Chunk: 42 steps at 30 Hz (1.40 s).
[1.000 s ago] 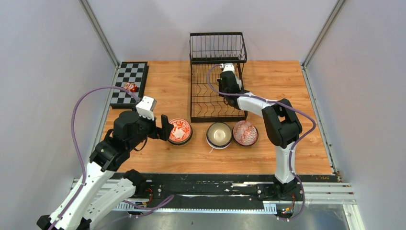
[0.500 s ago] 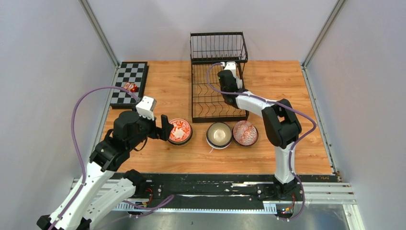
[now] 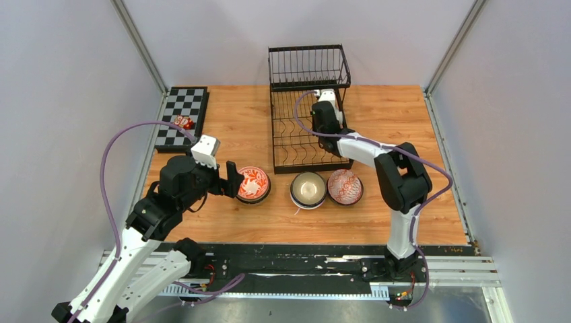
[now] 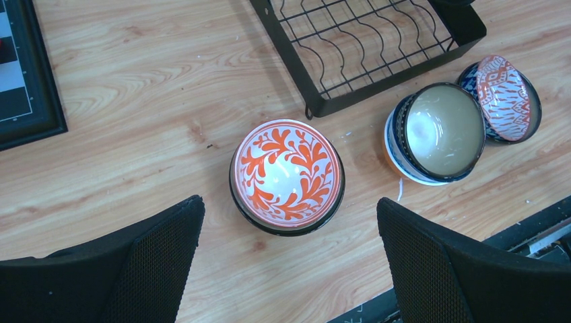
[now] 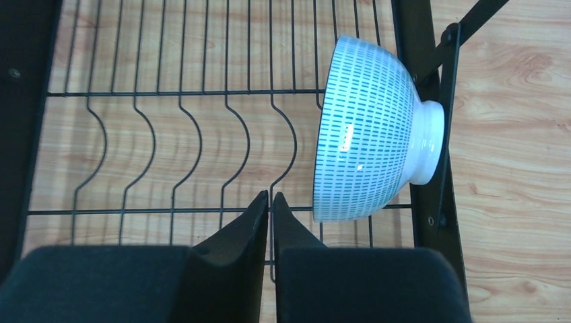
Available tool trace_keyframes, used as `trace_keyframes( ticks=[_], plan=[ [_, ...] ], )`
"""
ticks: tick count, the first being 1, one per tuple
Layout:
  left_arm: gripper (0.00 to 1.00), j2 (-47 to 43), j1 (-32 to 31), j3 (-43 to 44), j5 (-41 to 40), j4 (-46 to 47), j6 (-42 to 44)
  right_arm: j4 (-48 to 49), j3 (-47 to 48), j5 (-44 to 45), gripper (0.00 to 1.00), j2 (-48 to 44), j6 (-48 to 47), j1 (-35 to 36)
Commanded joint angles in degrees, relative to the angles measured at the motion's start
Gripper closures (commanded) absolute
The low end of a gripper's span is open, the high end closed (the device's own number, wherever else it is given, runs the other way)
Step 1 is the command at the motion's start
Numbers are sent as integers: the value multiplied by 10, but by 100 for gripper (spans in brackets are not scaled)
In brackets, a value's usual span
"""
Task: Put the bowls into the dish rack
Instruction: Adjust the bowl in the dish rack.
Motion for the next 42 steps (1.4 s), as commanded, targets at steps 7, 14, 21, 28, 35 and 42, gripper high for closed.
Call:
trace_keyframes(
  ticks=[7, 14, 21, 28, 35, 42],
  plan=[
    [0, -9, 2, -8, 1, 3, 7, 0, -45, 51, 52, -75, -9, 4],
    [0, -11, 1, -8, 1, 3, 7, -5, -41, 104, 16, -67, -32, 4],
    [0, -9, 1, -8, 2, 3, 7, 5, -21, 81, 9, -39, -32, -11],
    [0, -7, 1, -8, 1, 3, 8, 15, -10, 53, 4, -19, -21, -32],
    [0, -3, 1, -8, 1, 3, 8, 25, -6, 2, 4, -7, -1, -53],
    [0, -3, 1, -8, -1, 3, 8, 35, -1, -13, 10, 3, 0, -58]
  ],
)
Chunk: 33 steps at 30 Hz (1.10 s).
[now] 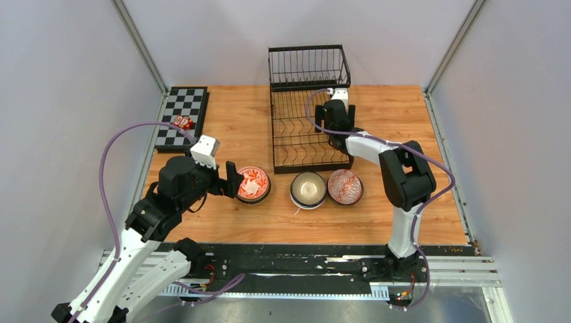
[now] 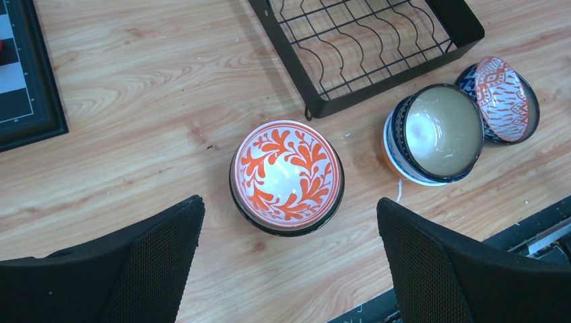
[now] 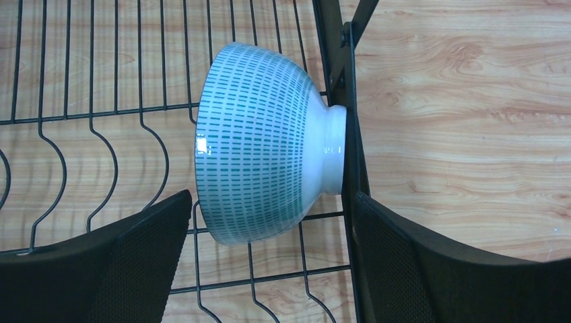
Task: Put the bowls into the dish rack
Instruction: Adjust the bowl in the dish rack.
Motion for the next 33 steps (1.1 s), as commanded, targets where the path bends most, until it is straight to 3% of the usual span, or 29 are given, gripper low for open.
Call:
trace_keyframes(
  ticks=[1, 16, 28, 33],
  plan=[
    [0, 2, 1, -7, -1, 3, 8, 15, 26, -19, 10, 15, 9, -8],
    [0, 3, 1, -7, -1, 3, 8, 12, 45, -23, 24, 38, -7, -13],
    [0, 2, 1, -7, -2, 2, 8, 23, 23, -28, 68, 22, -16, -16],
    [0, 0, 1, -7, -2, 3, 8, 37, -2, -43, 73, -3, -23, -17]
  ],
)
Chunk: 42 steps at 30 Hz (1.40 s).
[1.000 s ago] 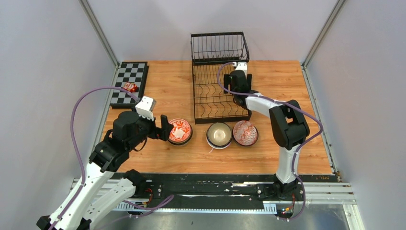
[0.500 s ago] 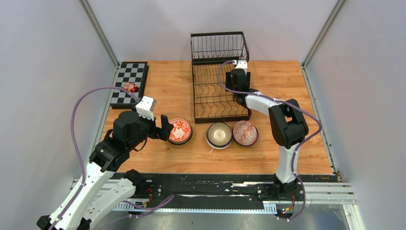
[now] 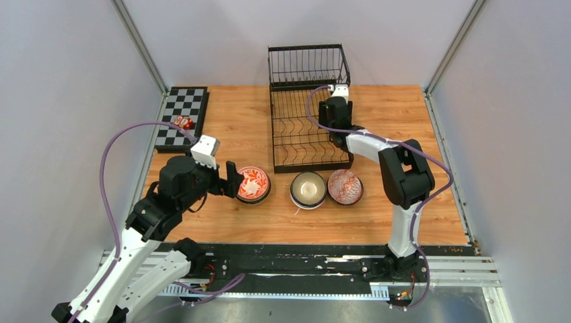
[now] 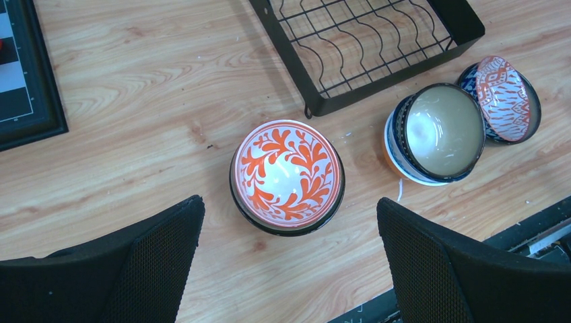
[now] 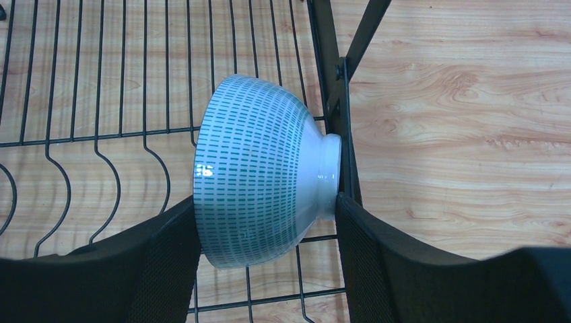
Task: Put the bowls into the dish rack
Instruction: Adjust the bowl in the dish rack.
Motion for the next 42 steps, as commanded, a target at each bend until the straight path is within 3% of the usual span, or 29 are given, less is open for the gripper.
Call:
trace_keyframes(
  ticks=[1, 17, 22, 31, 37, 42],
  plan=[
    [0, -2, 1, -7, -2, 3, 8, 19, -29, -33, 73, -24, -10, -9],
    [0, -9, 1, -8, 0, 3, 8, 39, -78, -101, 78, -50, -65, -13],
    [0, -8, 1, -8, 0, 2, 8, 27, -71, -119, 74, -41, -69, -18],
    [0, -7, 1, -8, 1, 3, 8, 11, -62, -106, 32, -33, -66, -20],
    [0, -8, 1, -8, 1, 4, 8, 6, -58, -96, 19, -36, -60, -20],
    [0, -8, 1, -8, 2, 3, 8, 6, -62, -92, 15, -46, -57, -20]
  ],
)
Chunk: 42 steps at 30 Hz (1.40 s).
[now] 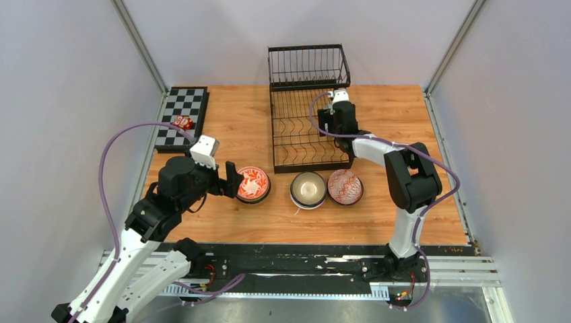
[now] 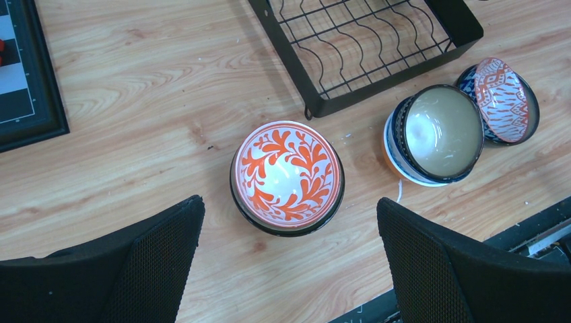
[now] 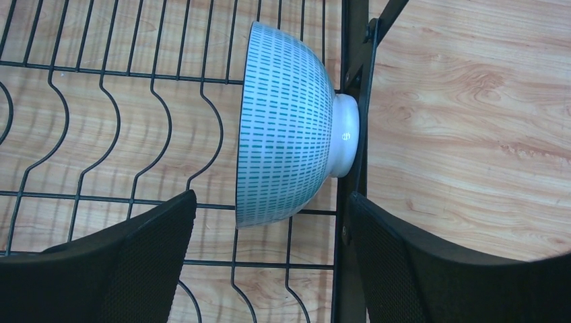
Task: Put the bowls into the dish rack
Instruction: Adjust the bowl in the dish rack, then pick up the bowl from the center of the board.
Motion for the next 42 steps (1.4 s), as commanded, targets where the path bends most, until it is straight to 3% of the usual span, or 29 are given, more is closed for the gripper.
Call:
trace_keyframes(
  ticks=[1, 12, 24, 35, 42],
  plan=[
    [0, -4, 1, -8, 2, 3, 8, -12, 1, 2, 15, -13, 11, -2],
    [0, -4, 1, -8, 2, 5, 7, -33, -42, -7, 14, -99, 41, -1],
    [0, 3, 2, -9, -2, 2, 6, -133, -148, -28, 18, -272, 76, 7],
    [0, 31, 1, -7, 12, 0, -6, -305, -199, -99, 28, -456, 122, 19],
    [0, 48, 1, 7, -12, -30, -23, -372, -220, -150, 39, -519, 154, 52]
  ],
)
